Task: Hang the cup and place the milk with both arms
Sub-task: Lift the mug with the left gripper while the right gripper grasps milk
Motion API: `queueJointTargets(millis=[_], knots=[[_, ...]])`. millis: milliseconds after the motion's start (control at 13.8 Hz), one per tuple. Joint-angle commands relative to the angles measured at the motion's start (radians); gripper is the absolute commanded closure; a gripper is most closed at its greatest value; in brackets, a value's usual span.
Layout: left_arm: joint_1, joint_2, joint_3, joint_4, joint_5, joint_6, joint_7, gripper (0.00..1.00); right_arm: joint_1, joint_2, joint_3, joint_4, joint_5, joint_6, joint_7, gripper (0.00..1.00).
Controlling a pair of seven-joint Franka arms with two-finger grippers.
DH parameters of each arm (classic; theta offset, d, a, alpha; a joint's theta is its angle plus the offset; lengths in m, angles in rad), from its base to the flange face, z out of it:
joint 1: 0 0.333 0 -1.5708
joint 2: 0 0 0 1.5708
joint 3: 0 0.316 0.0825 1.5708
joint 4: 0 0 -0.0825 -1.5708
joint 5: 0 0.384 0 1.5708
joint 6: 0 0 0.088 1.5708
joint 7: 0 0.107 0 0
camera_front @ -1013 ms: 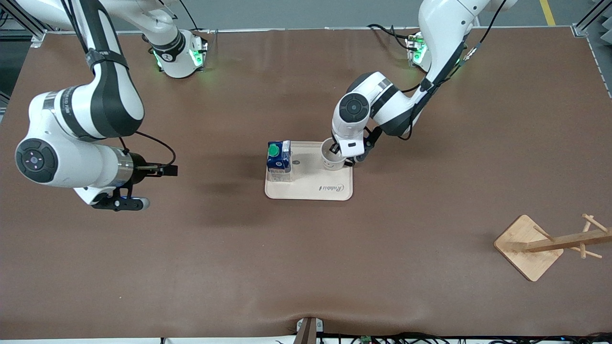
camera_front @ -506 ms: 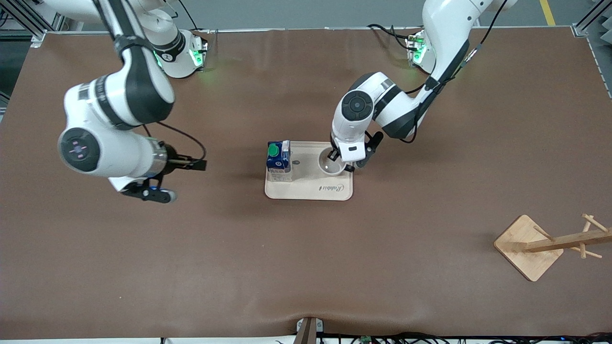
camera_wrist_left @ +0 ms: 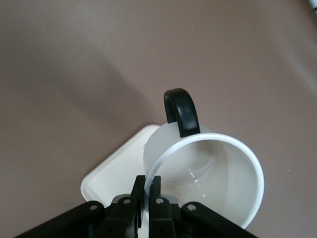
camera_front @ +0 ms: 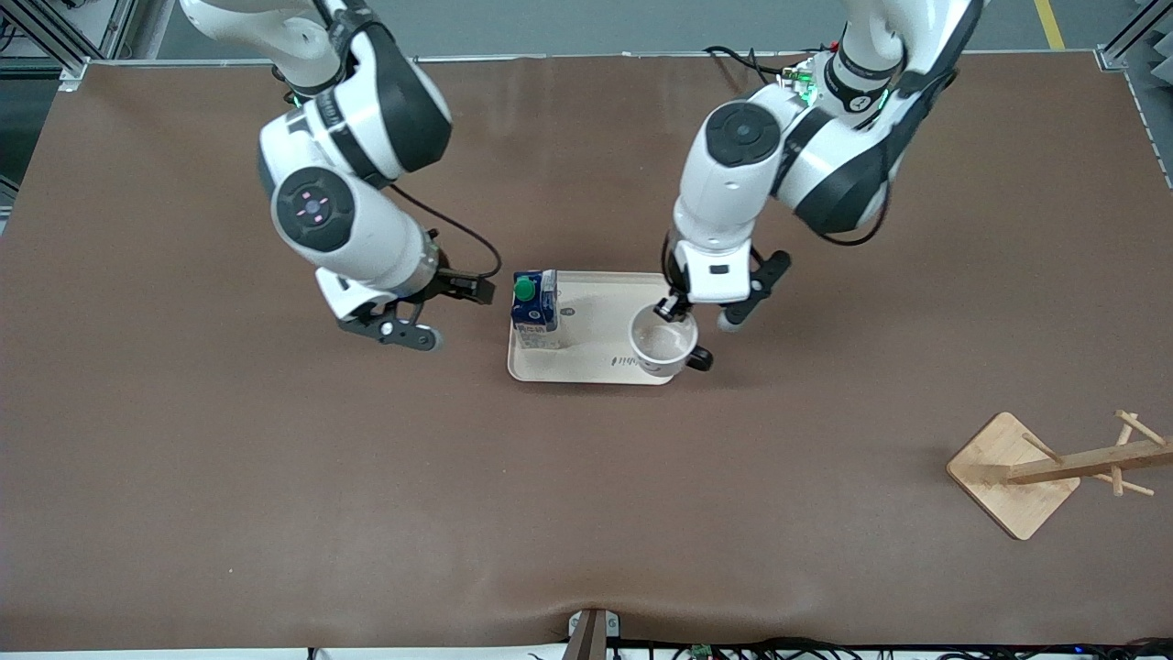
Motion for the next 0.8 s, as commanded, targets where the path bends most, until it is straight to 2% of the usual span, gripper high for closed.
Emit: queueJointTargets(millis=[0, 289, 723], knots=[[0.058, 0.005, -0.005, 0.107, 0.015, -0.104, 0.152, 1.00, 0.076, -0.017, -0.011, -0.072, 0.013, 0.115, 0.069, 0.00], [0.187, -0.036, -0.013, 0.146, 0.004, -0.172, 0.419, 1.00, 0.145, -0.011, -0.012, -0.169, -0.004, 0.290, 0.086, 0.00], [0.347, -0.046, -0.015, 0.181, -0.002, -0.213, 0.834, 1.00, 0.182, -0.002, -0.015, -0.180, -0.017, 0.315, 0.087, 0.00]])
